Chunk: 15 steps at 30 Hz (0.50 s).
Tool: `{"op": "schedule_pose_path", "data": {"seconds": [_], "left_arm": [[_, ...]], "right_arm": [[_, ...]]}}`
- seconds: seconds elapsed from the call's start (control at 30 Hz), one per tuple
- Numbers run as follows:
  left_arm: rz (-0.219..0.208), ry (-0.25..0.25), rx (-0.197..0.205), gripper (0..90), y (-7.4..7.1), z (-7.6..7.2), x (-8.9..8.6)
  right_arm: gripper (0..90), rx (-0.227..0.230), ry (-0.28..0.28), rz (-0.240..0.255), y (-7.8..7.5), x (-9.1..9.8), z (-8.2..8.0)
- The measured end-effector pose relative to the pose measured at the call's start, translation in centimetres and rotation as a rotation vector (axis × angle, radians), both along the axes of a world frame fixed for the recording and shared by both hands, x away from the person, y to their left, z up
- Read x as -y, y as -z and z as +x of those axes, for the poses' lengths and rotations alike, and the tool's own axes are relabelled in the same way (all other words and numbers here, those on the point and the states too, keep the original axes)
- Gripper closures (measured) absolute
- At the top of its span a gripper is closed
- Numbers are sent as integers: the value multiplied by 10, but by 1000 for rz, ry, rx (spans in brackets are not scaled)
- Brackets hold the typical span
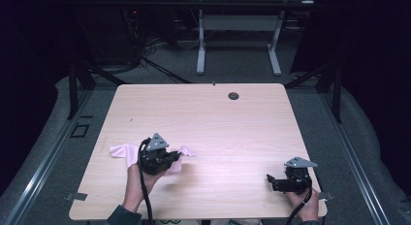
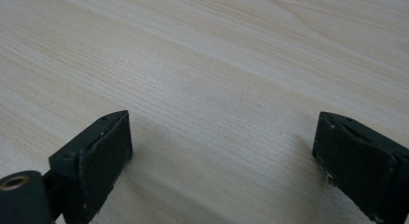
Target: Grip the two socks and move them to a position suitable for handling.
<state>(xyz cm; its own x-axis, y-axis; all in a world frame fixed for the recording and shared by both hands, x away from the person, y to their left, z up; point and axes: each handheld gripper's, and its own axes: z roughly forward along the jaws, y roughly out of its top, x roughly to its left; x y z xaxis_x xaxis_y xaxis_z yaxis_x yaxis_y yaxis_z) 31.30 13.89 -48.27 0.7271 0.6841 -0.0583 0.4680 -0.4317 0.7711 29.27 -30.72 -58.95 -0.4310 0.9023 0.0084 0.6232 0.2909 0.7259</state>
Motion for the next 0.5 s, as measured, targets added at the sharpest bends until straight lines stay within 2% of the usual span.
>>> {"op": "schedule_pose_path", "data": {"seconds": [0.13, 0.2, 0.5], "left_arm": [[-5, 62, 7, 866, -4, -8, 16], [-19, 94, -3, 866, -2, -11, 24], [-18, 207, -59, 865, 15, -15, 60]], "right_arm": [[62, 0, 1, 0, 0, 0, 0], [62, 0, 0, 0, 0, 0, 0], [64, 1, 1, -1, 0, 0, 0]]}}
